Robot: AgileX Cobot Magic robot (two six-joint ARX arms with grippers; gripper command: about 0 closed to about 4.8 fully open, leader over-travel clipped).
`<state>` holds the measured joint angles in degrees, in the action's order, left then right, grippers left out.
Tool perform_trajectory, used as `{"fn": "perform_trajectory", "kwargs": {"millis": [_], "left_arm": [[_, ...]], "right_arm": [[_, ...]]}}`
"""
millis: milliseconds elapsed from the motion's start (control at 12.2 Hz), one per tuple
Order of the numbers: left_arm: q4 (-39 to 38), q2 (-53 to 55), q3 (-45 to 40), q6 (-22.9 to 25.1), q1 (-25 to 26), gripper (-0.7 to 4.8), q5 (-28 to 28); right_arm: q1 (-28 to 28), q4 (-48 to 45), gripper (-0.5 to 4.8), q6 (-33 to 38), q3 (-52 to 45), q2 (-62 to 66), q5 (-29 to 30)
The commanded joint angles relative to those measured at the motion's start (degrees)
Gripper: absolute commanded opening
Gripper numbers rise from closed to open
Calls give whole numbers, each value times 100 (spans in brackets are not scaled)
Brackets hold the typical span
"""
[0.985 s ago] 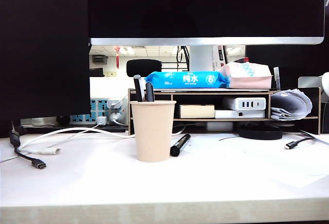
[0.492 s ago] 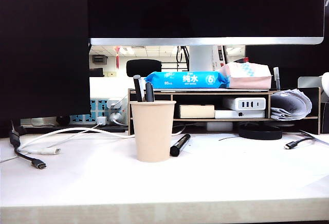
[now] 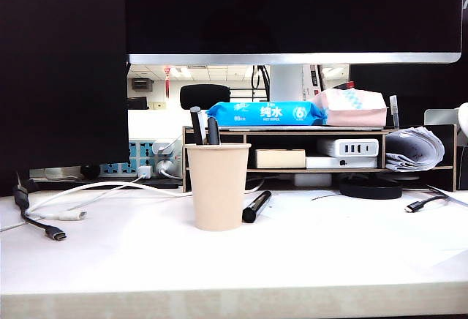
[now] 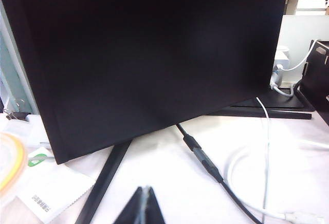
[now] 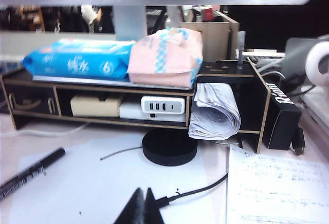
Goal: Pick up the marker from the paper cup and put it on the table.
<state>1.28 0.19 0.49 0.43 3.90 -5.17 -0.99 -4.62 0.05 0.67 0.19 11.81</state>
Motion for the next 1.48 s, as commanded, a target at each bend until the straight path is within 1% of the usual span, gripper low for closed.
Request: {"fn": "perform_trajectory", "kwargs": {"millis": [82, 164, 246, 410, 574, 657, 903, 985, 1149, 1477], "left_arm": [[50, 0, 4, 22, 4, -5, 0], [48, 2, 4, 22, 4, -5, 0], [50, 0, 4, 22, 4, -5, 0], [48, 0, 4, 22, 4, -5, 0], [48, 0, 4, 22, 4, -5, 0], [48, 0, 4, 22, 4, -5, 0], [50, 0, 4, 22, 4, -5, 0], [48, 0, 4, 22, 4, -5, 0], [48, 0, 4, 22, 4, -5, 0], [48, 0, 4, 22, 4, -5, 0]], "right_arm": [[85, 479, -5, 83, -24, -2, -549], [85, 538, -5, 310, -24, -2, -752], [85, 522, -4, 400, -24, -2, -828], [76, 466, -5, 426, -24, -2, -876], [76, 428, -4, 446, -24, -2, -1266], [76, 422, -4, 446, -22, -2, -1344], [79, 350, -4, 452, -24, -2, -1292], [81, 260, -4, 446, -22, -2, -1150], [83, 262, -4, 446, -24, -2, -1064], [76, 267, -4, 446, -22, -2, -1043]]}}
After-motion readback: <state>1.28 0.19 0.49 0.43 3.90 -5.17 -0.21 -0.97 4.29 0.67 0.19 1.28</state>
